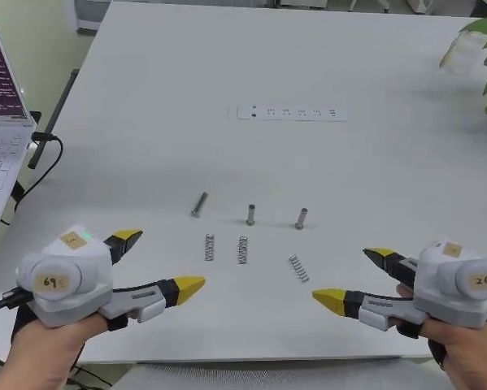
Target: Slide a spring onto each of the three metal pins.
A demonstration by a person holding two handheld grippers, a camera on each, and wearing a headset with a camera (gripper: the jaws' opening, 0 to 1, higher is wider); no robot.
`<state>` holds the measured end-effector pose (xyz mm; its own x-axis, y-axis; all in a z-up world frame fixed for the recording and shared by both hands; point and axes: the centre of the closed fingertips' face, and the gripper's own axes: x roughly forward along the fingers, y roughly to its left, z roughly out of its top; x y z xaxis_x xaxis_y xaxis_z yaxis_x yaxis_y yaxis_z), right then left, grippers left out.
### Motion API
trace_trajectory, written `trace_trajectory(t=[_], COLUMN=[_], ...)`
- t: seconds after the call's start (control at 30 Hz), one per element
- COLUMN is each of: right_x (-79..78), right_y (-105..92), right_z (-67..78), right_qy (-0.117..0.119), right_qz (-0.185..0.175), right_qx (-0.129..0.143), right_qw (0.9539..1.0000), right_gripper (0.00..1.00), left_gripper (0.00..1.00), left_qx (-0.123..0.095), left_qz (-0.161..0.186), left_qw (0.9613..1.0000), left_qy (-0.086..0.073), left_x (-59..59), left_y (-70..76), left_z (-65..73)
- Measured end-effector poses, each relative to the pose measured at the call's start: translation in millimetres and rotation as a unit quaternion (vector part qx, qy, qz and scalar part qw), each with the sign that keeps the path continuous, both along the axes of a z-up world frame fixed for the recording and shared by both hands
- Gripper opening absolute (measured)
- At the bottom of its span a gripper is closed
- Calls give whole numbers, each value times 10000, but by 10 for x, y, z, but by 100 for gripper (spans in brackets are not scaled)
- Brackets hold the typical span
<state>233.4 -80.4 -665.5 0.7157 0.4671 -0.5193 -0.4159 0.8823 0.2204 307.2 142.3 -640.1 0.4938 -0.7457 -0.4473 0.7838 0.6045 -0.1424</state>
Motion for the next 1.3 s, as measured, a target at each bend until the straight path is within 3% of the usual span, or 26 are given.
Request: trace_trajectory(t=[0.23, 0.37, 1.3], right_x=[2, 31, 6], right_y=[-6, -10, -57], right_z=[0, 38, -30], right_qy=[35, -22, 75], right_qz=[-34, -155, -178], right_qx=[3, 187, 119], right_qw=[10000, 9997, 9997], right_gripper=[79, 78, 79], left_gripper=[74, 74, 74], left_qx=[-76, -47, -93], left_qz=[39, 3, 76], left_qw=[10000, 10000, 9999], left_qy=[21, 11, 87], left_x=[43, 61, 63], left_y=[-5, -16, 14], left_z=[32, 28, -32])
